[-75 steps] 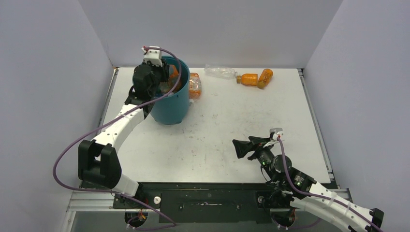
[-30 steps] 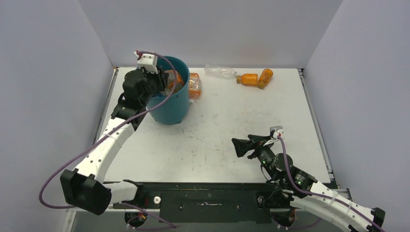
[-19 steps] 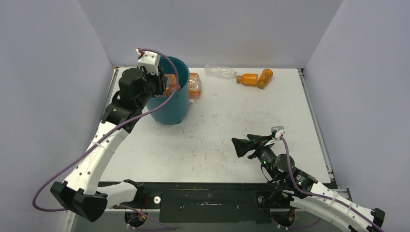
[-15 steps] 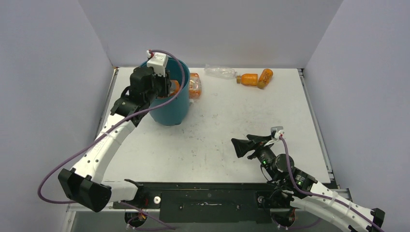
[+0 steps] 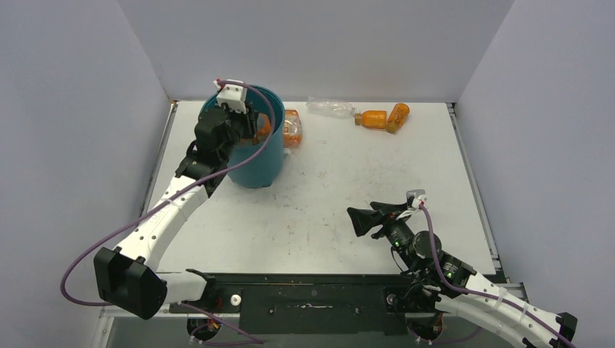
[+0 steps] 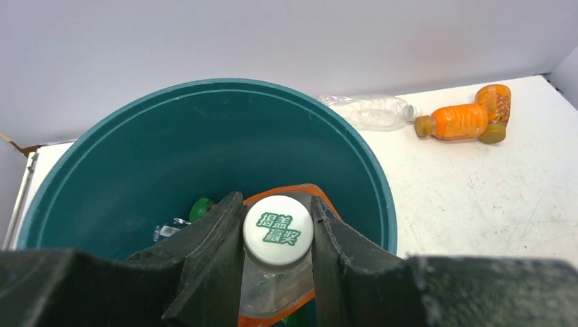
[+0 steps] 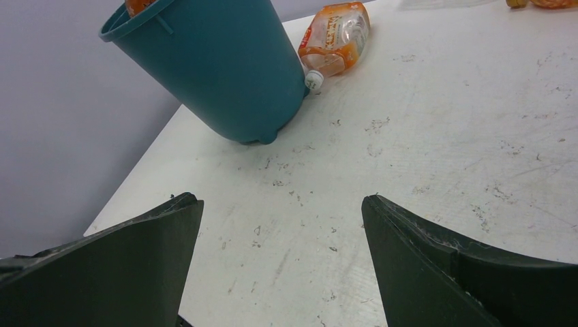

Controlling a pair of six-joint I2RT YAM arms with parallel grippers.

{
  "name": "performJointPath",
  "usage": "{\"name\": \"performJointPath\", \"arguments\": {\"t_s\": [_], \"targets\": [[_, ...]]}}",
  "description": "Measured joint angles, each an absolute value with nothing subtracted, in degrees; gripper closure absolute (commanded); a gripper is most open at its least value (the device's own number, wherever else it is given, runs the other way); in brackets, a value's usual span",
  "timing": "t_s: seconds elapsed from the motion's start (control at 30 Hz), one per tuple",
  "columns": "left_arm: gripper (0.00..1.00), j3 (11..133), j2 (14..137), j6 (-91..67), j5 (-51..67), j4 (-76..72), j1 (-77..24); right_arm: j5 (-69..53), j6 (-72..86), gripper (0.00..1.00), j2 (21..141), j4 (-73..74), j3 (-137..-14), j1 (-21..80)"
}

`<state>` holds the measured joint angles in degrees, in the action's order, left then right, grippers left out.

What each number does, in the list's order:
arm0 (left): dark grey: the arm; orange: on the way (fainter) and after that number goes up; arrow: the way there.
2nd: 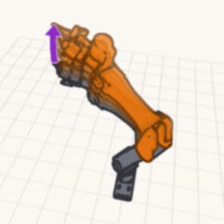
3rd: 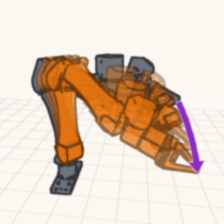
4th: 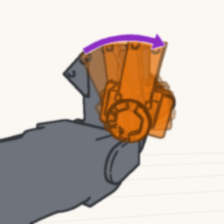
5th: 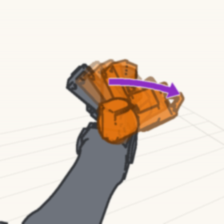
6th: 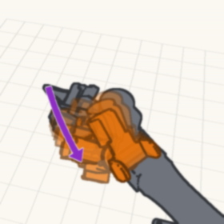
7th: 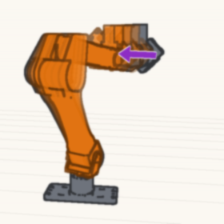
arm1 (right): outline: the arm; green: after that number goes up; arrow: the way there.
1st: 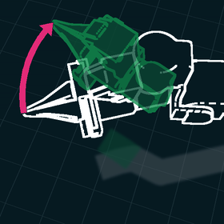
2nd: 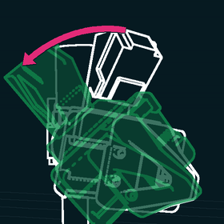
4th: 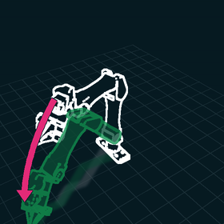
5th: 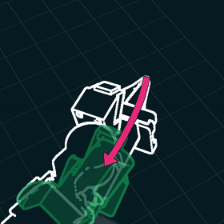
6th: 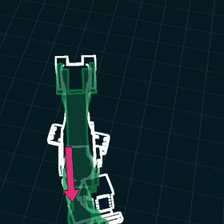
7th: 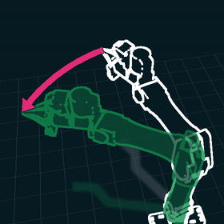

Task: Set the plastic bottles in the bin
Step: Place the plastic bottle in the trash bin.

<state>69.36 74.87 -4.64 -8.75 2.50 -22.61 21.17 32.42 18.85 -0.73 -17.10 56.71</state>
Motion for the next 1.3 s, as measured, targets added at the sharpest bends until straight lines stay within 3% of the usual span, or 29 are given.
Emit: {"name": "performJointPath", "arguments": {"t_s": [0.2,0.47,0.8,1.3], "targets": [[1.0,64.14,69.28,-4.78,-11.57,-1.3,-22.26,21.19,32.4,0.1,18.85,-0.69,-17.1,56.73],[1.0,71.66,69.19,1.52,-18.83,0.58,-21.82,21.19,32.14,0.1,20.05,-0.78,-17.1,56.71],[1.0,73.21,76.97,8.01,-31.2,-2.68,-21.65,21.21,31.77,0.1,21.58,-0.75,-17.1,56.73],[1.0,70.65,82.5,1.5,-25.08,-3.01,-20.4,21.82,31.35,0.1,20.4,-0.73,-16.93,56.73]]}}
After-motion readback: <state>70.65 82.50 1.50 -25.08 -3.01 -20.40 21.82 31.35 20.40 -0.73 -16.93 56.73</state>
